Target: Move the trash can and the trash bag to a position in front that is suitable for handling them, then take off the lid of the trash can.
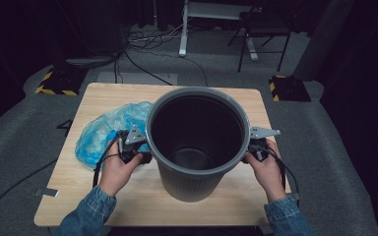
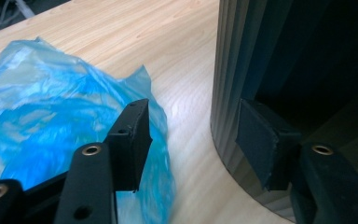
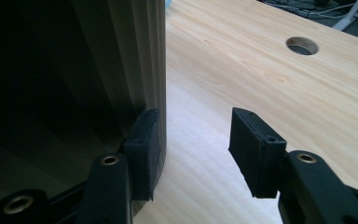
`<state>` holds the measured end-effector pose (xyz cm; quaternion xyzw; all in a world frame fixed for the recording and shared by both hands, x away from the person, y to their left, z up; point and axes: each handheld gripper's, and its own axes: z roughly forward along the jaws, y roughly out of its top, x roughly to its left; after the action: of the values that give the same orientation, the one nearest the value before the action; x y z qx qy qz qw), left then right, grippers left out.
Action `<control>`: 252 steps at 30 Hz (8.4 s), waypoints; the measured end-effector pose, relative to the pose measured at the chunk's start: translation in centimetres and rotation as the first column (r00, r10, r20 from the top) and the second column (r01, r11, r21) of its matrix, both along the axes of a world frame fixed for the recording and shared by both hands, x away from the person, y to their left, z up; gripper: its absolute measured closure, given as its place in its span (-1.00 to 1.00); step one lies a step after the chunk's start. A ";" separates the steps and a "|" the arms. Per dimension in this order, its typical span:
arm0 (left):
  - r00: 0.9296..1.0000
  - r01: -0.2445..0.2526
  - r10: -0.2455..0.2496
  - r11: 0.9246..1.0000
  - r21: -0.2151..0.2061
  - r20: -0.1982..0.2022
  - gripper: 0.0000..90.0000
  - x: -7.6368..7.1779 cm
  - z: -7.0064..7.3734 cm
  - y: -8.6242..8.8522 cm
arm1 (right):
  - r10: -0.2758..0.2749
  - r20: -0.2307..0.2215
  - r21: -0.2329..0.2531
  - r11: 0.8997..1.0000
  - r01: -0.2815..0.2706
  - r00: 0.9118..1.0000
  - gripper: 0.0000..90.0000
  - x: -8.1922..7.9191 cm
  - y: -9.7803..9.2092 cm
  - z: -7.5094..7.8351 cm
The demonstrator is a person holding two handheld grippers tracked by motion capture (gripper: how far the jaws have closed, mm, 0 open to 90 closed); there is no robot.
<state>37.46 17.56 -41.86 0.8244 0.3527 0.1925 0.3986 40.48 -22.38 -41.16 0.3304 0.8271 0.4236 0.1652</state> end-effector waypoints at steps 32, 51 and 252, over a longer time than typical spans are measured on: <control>0.971 -0.195 0.204 0.977 0.084 -0.124 0.15 -0.3 -6.7 8.2 | -0.095 -0.107 -0.084 0.993 0.086 0.990 -0.53 -3.2 -2.1 -6.6; 0.956 -0.168 0.176 0.984 0.054 -0.235 0.13 -10.0 -5.8 12.1 | -0.085 -0.147 -0.114 0.991 0.069 0.985 -0.54 -3.4 -1.7 -8.1; 0.955 -0.274 0.276 0.961 0.026 -0.106 -0.36 -5.0 -8.7 14.5 | 0.283 -0.087 -0.106 0.951 -0.291 0.955 0.67 4.5 8.7 17.9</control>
<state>32.41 32.08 -50.57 0.7788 0.4840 0.2028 0.3435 45.00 -13.72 -23.25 0.2109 0.8952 0.3817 0.0918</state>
